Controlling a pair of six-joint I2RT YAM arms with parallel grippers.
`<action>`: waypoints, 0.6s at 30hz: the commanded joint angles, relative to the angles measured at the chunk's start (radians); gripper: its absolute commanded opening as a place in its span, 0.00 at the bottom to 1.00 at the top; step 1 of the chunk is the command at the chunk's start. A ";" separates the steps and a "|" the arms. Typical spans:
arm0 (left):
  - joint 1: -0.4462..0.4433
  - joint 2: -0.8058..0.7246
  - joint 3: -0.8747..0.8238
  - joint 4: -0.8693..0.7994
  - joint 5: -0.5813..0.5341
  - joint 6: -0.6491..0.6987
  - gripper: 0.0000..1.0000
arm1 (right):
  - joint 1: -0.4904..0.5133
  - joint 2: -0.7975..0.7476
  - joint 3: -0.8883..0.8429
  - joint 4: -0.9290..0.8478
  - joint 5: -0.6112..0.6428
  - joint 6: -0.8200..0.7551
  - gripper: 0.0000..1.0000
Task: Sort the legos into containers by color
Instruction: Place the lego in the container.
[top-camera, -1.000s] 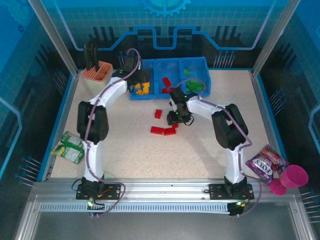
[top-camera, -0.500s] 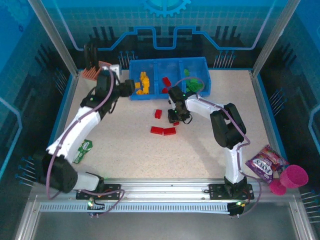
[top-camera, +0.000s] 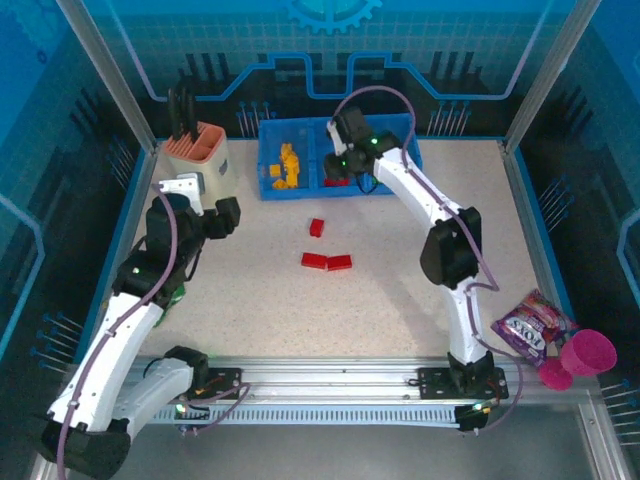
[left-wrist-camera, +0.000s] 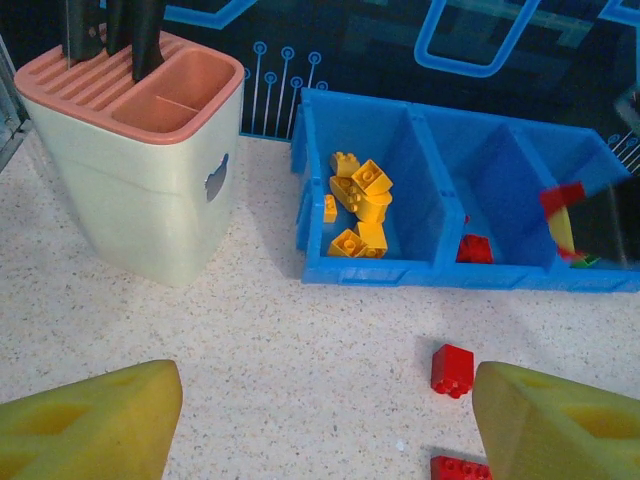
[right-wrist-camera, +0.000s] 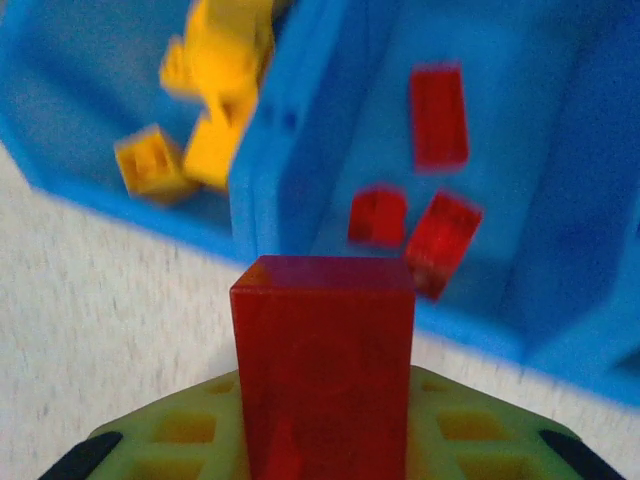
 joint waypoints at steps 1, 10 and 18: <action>0.016 -0.005 0.009 -0.054 0.050 0.048 0.78 | -0.029 0.197 0.213 -0.156 0.004 -0.063 0.34; 0.032 0.007 0.080 -0.122 0.122 0.063 0.80 | -0.103 0.336 0.350 -0.070 0.017 -0.003 0.35; 0.036 0.007 0.069 -0.131 0.128 0.066 0.81 | -0.098 0.373 0.359 -0.024 -0.021 0.014 0.38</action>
